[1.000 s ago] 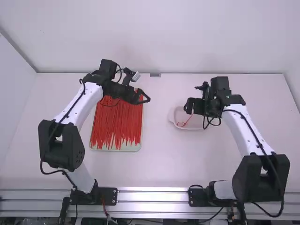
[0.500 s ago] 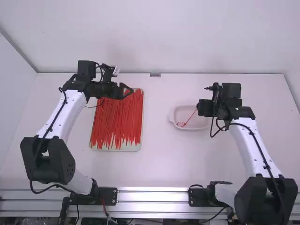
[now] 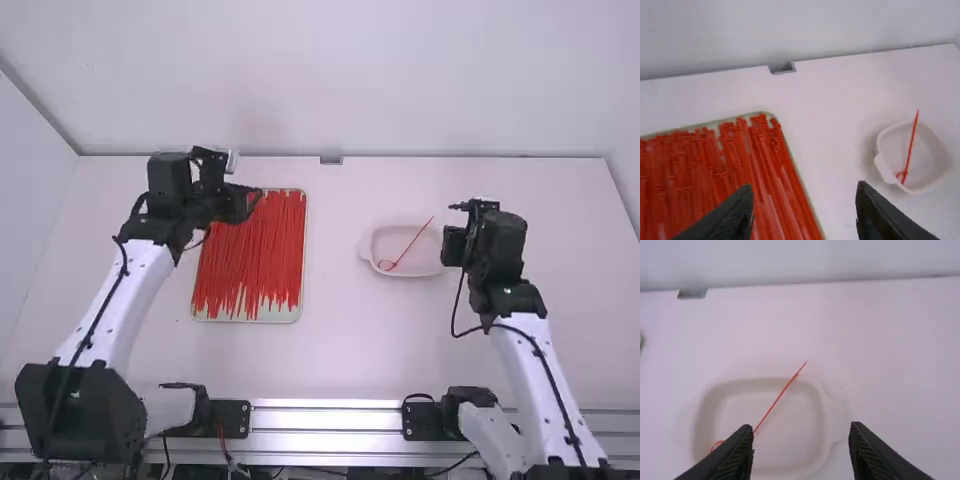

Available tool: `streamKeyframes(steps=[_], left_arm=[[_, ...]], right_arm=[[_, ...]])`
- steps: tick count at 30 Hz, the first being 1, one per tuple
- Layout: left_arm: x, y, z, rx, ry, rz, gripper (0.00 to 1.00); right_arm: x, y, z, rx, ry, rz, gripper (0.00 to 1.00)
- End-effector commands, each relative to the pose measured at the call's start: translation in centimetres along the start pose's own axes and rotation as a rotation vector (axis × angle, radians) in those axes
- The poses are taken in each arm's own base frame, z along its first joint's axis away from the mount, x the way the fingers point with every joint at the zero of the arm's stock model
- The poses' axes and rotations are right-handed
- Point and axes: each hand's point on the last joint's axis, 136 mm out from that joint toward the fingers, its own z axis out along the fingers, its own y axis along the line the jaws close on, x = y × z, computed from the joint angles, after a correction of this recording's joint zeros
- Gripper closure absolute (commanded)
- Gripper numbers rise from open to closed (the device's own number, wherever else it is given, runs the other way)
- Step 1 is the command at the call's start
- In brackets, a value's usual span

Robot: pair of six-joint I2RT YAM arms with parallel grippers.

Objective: Fasten the cable tie

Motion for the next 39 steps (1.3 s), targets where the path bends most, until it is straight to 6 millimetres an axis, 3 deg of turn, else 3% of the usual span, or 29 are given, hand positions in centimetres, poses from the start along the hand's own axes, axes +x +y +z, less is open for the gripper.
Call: streamKeyframes(steps=[1,7,11,16,21,33,39], left_arm=[[-0.1,0.9,-1.4,-0.096,-0.049,0.022,0.52],[-0.4,2.2,-4.0,-0.234,-0.181,0.065,0.66],[0.0,3.1,-5.8,-0.329,-0.257,0.078,0.76],[2.8,4.5,-7.5,-0.443,-0.262,0.064,0.87],[5.9,4.3,-8.2,-0.453,-0.263,0.062,1.00],[12.3,4.2,-8.5,-0.453,-0.263,0.062,1.00],[15.0,4.3,-8.2,-0.453,-0.263,0.062,1.00]], right_arm=[[0.5,-0.1,-0.7,0.010,-0.040,-0.002,0.55],[0.6,-0.1,-2.1,0.010,-0.181,-0.005,0.69],[2.9,-0.1,-2.5,0.010,-0.189,-0.005,0.79],[5.7,-0.1,-2.7,0.010,-0.189,-0.005,0.89],[8.5,-0.1,-2.6,0.010,-0.189,-0.005,1.00],[13.5,-0.1,-1.6,0.010,-0.193,-0.005,1.00],[11.8,-0.1,-2.5,0.010,-0.277,-0.007,1.00]])
